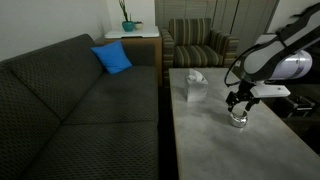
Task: Remove the lid from the silver object.
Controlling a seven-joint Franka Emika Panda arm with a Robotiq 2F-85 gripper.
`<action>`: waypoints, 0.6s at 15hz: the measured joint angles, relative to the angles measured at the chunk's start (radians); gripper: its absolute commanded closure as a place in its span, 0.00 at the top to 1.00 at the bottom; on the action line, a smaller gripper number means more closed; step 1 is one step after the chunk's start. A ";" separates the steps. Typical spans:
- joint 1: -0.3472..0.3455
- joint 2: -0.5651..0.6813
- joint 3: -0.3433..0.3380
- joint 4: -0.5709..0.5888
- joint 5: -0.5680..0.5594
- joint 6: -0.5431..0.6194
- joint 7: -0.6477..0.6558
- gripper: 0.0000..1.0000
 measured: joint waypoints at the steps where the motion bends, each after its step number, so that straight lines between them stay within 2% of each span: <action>1: -0.002 0.000 0.000 0.000 0.001 -0.013 0.001 1.00; 9: -0.015 0.000 -0.007 0.000 0.002 -0.056 0.015 1.00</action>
